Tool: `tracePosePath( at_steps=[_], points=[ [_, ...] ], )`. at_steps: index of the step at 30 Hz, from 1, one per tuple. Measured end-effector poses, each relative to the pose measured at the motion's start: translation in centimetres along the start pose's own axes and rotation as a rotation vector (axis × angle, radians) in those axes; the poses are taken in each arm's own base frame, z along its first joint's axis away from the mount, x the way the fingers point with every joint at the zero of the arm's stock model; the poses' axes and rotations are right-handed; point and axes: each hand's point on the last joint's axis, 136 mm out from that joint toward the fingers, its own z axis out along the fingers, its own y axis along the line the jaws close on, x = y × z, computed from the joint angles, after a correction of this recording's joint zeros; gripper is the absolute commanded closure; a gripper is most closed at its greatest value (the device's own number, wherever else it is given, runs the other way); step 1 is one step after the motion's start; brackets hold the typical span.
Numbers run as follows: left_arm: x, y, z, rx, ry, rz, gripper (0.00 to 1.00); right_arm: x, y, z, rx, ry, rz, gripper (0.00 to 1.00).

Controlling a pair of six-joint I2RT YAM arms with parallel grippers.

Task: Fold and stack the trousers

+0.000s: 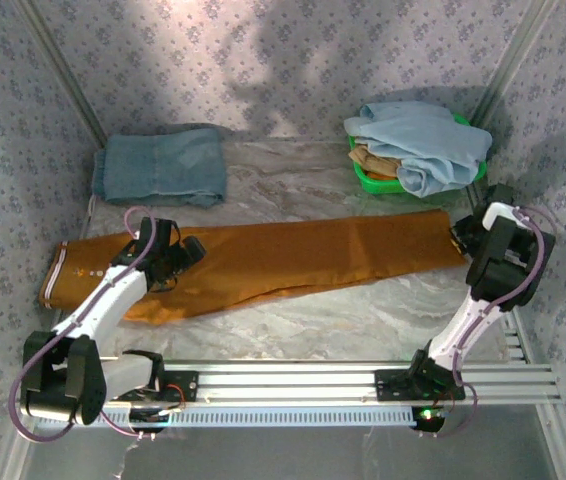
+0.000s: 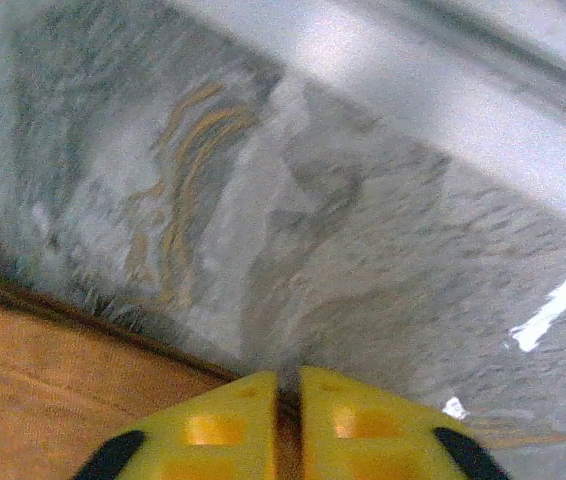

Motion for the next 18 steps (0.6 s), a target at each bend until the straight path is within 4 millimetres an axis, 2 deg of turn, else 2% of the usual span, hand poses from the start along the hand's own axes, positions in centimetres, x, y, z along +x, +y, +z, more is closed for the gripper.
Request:
tracePosePath(
  at_steps=[1,5,11,18],
  points=[
    [0.0,0.0,-0.1,0.001,-0.001,0.0,0.07,0.4,0.3,-0.1,-0.015,0.012,0.002,1.0],
    [-0.1,-0.1,-0.3,0.007,-0.007,0.0,0.07,1.4,1.3,-0.9,-0.064,0.032,0.0,1.0],
    [0.0,0.0,-0.5,0.012,-0.013,0.0,0.07,1.8,2.3,-3.0,-0.12,0.005,-0.011,1.0],
    [-0.1,-0.1,-1.0,0.021,-0.022,0.001,0.07,3.0,2.0,-2.8,-0.117,0.022,-0.019,1.0]
  ],
)
